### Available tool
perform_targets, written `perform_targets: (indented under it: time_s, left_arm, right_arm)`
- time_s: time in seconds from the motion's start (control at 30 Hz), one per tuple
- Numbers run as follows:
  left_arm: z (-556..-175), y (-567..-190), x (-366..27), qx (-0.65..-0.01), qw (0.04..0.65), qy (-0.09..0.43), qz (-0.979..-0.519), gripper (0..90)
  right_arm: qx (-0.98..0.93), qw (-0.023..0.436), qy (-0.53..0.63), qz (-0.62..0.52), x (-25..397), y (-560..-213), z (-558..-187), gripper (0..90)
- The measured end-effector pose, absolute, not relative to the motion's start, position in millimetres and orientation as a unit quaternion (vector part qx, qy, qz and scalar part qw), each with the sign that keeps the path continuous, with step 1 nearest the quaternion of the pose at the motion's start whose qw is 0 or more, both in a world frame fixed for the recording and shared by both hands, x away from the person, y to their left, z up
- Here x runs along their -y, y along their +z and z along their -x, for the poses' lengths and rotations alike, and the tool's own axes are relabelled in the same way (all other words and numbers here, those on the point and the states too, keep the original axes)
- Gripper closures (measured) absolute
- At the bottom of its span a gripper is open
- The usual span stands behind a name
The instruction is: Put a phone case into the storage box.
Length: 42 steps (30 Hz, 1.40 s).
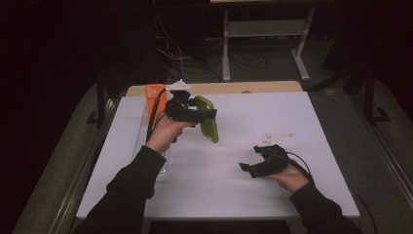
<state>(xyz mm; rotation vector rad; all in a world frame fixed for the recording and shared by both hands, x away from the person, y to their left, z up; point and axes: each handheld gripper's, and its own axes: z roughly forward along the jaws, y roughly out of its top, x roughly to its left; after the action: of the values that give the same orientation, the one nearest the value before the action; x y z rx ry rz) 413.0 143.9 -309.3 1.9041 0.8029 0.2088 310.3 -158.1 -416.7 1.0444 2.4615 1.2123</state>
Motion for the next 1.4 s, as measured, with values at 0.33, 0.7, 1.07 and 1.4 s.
perform_targets:
  time_s: [0.33, 0.7, 1.07, 1.4]
  left_arm:
    - [-421, -285, -193, -0.365, 0.502, 0.135, -0.772, 15.5]
    - [-429, -278, -240, -0.422, 0.474, 0.203, -0.746, 15.5]
    - [-448, -289, -258, -0.478, 0.432, 0.240, -0.726, 15.5]
    - [-466, -308, -261, -0.513, 0.385, 0.259, -0.722, 15.4]
  right_arm:
    - [-0.839, 0.111, 0.402, -0.351, 181, -428, -294, 0.2]
    - [-0.846, 0.114, 0.385, -0.352, 184, -441, -284, 0.2]
    - [-0.841, 0.116, 0.387, -0.361, 184, -440, -285, 0.2]
    - [-0.836, 0.118, 0.391, -0.366, 186, -438, -285, 0.2]
